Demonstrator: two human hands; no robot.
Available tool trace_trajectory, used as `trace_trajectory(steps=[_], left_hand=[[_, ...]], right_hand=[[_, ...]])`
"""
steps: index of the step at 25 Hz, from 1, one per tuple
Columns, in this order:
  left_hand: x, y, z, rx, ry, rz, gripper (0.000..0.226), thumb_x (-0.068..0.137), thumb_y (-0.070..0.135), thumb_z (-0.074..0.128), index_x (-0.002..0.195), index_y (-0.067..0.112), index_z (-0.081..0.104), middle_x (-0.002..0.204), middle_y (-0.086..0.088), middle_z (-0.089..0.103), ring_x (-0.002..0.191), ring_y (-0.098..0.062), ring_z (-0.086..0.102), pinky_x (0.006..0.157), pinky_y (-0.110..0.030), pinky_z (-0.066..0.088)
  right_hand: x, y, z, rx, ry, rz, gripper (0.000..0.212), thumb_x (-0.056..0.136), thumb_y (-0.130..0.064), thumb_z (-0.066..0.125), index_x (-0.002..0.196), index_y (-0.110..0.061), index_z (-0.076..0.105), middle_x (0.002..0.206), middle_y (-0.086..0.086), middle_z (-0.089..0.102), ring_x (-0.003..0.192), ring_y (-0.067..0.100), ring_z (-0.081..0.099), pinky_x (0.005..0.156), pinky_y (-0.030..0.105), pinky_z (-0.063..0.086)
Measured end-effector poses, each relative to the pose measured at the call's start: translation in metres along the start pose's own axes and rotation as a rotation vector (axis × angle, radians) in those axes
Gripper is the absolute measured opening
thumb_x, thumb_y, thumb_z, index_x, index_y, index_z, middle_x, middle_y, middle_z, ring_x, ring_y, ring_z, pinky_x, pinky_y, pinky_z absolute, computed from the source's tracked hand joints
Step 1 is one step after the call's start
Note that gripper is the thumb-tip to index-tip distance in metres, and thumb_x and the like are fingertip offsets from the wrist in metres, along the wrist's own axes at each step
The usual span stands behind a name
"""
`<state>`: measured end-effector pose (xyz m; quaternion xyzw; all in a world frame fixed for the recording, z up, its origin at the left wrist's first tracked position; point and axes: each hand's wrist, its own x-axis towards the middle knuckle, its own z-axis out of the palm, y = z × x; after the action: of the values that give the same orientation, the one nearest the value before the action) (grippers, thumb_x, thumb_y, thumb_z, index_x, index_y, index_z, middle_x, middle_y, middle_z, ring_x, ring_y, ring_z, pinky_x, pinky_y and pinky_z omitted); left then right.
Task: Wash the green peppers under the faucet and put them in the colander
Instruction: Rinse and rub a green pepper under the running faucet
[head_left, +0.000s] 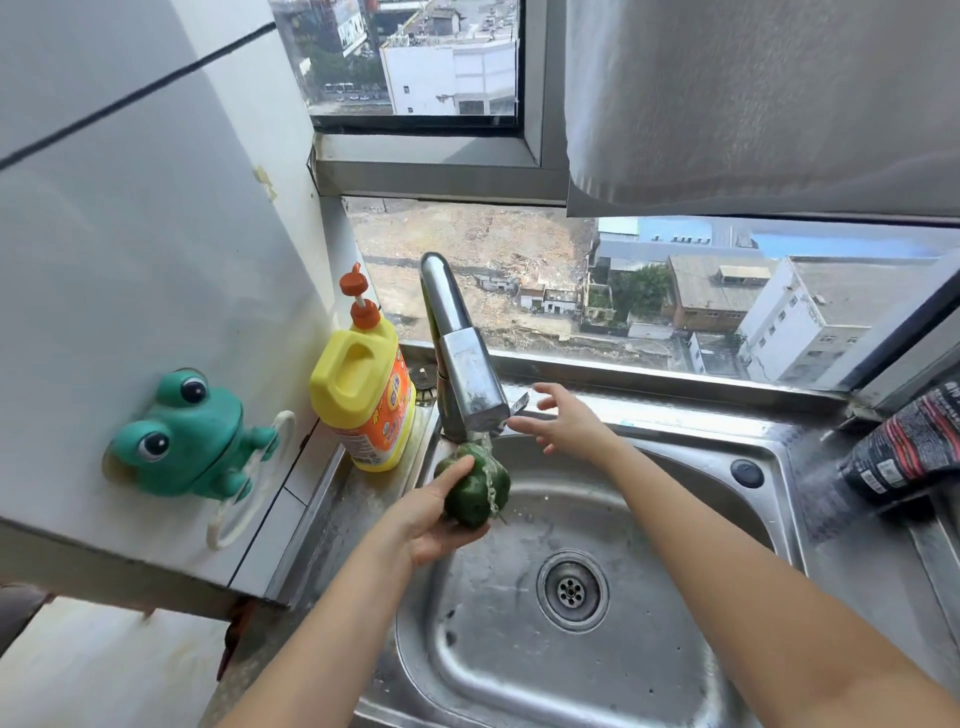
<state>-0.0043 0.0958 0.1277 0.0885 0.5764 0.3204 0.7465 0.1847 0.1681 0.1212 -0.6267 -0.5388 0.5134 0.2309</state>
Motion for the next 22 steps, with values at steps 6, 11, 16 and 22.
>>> trace_trajectory(steps=[6,11,16,22], left_hand=[[0.006,-0.013,-0.028,0.426,-0.031,0.281,0.083,0.047,0.011,0.089,0.123,0.009,0.055,0.115,-0.015,0.065,0.1,-0.026,0.065,0.072,-0.032,0.058],[-0.006,-0.014,-0.041,0.809,-0.043,0.475,0.085,0.052,0.006,0.088,0.124,0.031,0.051,0.121,0.005,0.054,0.109,-0.015,0.058,0.091,-0.027,0.052],[-0.01,-0.018,-0.05,1.09,-0.021,0.578,0.084,0.05,0.015,0.087,0.12,0.038,0.048,0.12,0.016,0.045,0.114,-0.011,0.049,0.101,-0.029,0.042],[-0.017,-0.019,-0.053,1.085,0.011,0.681,0.081,0.053,0.015,0.086,0.119,0.042,0.047,0.121,0.016,0.046,0.113,-0.007,0.048,0.101,-0.024,0.038]], right_hand=[[0.039,0.002,0.041,0.235,-0.078,0.149,0.042,0.094,-0.023,0.056,0.132,-0.005,0.05,0.117,0.016,0.062,0.061,0.014,0.06,0.053,0.024,0.051],[0.046,-0.012,0.047,0.069,0.081,0.124,0.017,0.094,-0.003,0.045,0.107,-0.01,0.054,0.068,0.002,0.052,0.03,-0.003,0.05,0.034,0.01,0.039],[0.05,-0.014,0.053,-0.049,0.18,0.009,0.021,0.086,-0.002,0.042,0.106,-0.007,0.046,0.092,0.022,0.064,0.052,0.02,0.062,0.042,0.025,0.048],[0.06,-0.019,0.064,-0.251,0.276,-0.088,0.029,0.086,-0.004,0.048,0.114,0.0,0.04,0.095,0.016,0.056,0.09,0.038,0.06,0.077,0.051,0.052]])
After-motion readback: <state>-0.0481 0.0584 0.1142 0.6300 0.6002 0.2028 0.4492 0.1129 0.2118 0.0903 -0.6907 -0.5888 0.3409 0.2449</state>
